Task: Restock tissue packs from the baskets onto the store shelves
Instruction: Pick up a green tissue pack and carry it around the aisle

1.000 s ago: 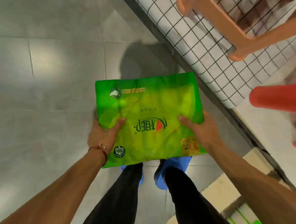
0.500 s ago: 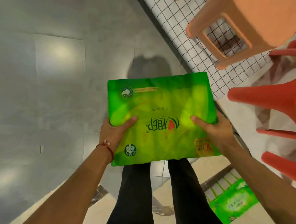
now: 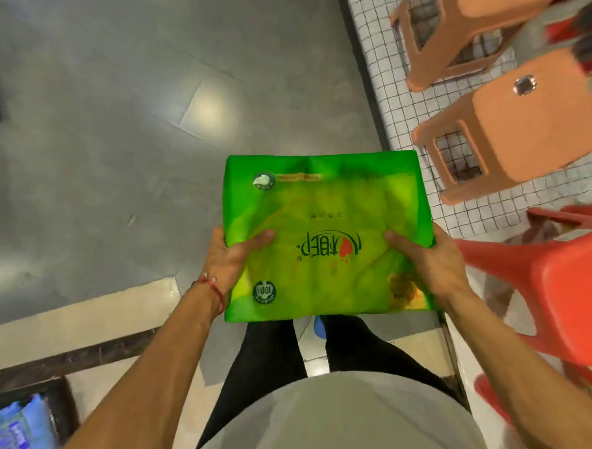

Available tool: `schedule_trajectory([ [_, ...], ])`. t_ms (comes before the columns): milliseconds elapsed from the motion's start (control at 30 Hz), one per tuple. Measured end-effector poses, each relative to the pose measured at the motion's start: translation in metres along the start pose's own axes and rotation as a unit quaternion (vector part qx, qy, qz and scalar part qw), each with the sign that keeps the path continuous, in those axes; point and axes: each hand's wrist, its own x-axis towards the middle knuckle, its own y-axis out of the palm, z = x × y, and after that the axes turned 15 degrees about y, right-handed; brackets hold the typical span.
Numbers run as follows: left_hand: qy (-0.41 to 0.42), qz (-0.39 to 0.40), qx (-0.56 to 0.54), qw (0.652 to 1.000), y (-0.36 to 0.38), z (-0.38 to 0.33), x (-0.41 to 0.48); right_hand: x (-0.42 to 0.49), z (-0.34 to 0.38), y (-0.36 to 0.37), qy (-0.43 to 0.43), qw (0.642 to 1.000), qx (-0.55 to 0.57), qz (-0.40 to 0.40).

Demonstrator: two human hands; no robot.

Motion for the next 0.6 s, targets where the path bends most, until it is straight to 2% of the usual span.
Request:
schedule_trajectory([
  [267,0.021,-0.098,-0.107,0.989,-0.058,-0.008,-0.098,-0.061,0.050,0.012,-0.068,0.994,-0.057,0.070],
  [367,0.032,-0.133,-0.166,0.977,-0.090,-0.007,-0.121,-0.089,0.072,0.040,-0.096,0.987,-0.088,0.094],
  [600,0.052,-0.188,-0.192,0.962,-0.191,0.009,-0.159,-0.154,0.115,0.140,-0.175,0.961,-0.176,0.120],
])
